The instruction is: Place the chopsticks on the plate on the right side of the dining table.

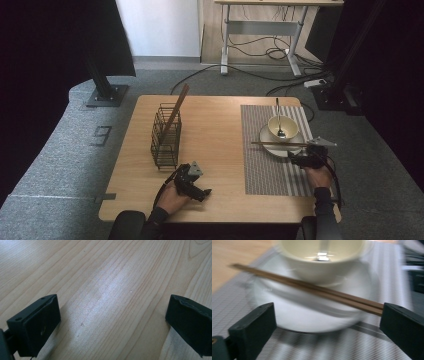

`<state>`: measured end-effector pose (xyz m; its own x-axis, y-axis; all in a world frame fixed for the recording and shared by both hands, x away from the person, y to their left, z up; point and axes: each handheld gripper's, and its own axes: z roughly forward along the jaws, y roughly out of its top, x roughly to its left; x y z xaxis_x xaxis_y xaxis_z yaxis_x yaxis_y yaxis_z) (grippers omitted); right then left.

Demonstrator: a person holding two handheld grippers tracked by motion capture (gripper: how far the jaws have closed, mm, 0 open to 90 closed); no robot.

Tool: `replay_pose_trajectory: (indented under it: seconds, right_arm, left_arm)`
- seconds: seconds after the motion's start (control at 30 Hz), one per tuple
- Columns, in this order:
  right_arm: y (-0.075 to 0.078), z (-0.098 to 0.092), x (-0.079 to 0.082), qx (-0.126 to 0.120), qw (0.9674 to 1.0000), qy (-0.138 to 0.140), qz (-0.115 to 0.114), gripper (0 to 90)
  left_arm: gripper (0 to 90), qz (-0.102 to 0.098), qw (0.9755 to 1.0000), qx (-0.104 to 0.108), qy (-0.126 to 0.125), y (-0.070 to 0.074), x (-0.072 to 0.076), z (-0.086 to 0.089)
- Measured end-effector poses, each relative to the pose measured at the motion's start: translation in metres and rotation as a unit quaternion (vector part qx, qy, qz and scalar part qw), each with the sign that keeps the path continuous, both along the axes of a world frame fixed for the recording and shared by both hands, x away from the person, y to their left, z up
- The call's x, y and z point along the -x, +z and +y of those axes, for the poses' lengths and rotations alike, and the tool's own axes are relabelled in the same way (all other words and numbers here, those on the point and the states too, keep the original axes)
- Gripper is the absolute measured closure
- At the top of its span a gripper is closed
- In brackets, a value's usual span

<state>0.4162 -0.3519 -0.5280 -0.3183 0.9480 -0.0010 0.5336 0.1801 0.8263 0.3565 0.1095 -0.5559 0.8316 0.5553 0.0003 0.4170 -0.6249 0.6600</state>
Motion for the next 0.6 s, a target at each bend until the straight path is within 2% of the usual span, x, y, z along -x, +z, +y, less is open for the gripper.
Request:
replay_pose_trajectory:
  seconds: [0.1,0.23,0.33,0.6]
  right_arm:
    - [-0.002,0.02,-0.002,0.007,0.9988,0.048,0.008,0.0]
    - [-0.01,0.041,-0.006,0.02,0.996,0.084,0.024,0.0]
    - [-0.015,0.044,-0.008,0.033,0.9952,0.087,0.031,0.0]
    - [-0.021,0.045,-0.014,0.029,0.995,0.088,0.037,0.0]
  left_arm:
    - [0.0,0.0,1.0,-0.001,-0.001,0.0,0.0,0.0]
    - [0.0,0.0,1.0,0.0,0.0,0.0,0.0,0.0]
    - [0.0,0.0,1.0,0.0,0.0,0.0,0.0,0.0]
    - [0.0,0.0,1.0,0.0,-0.001,0.0,0.0,0.0]
